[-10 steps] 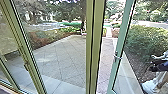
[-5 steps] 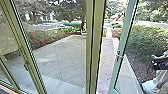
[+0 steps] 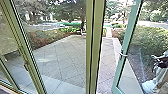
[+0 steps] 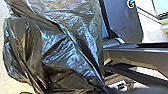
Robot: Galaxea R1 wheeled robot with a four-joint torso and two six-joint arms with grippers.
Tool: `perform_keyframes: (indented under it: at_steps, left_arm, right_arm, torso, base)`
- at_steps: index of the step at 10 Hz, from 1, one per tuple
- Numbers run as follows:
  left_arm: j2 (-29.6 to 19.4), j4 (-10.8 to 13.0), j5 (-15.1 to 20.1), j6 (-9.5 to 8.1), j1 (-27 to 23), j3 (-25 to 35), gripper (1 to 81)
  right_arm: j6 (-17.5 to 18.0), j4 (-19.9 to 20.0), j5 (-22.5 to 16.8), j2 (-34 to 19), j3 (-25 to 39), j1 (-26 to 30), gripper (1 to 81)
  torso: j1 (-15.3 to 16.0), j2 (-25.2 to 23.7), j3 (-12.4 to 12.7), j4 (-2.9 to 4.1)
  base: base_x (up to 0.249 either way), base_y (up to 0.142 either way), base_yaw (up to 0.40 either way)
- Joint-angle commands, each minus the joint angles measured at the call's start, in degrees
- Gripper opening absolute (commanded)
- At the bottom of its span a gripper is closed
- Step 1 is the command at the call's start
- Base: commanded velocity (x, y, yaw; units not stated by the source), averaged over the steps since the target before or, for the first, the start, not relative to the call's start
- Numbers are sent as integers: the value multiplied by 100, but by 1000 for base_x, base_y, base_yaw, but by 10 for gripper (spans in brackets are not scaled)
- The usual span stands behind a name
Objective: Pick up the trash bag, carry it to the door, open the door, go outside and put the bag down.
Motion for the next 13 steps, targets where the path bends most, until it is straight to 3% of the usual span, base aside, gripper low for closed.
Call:
perform_keyframes:
  at_steps: [1,4,9,10,13]
  left_arm:
    - [13,-28,356,-6,-158,19,10]
    - [13,-28,356,3,-158,19,10]
    - [13,-20,356,12,-158,19,10]
    - [22,-11,356,12,-158,19,10]
    - [13,7,347,12,-167,19,10]
  right_arm:
    - [16,640,-406,-134,-216,607,811]
    - [7,2433,-564,-28,-111,88,811]
    - [-151,5202,-1478,-2,759,-552,811]
    - [-352,5587,-1496,7,1125,-905,811]
    - [-747,5614,-1163,146,1654,-2125,811]
  torso:
    - [0,0,0,0]
    - [0,-2,2,-2]
    - [0,0,2,-5]
    - [0,-2,2,-5]
    - [0,-2,2,-5]
  base:
    - [0,0,0]
    - [0,0,0]
    - [0,0,0]
    - [0,0,0]
    - [0,0,0]
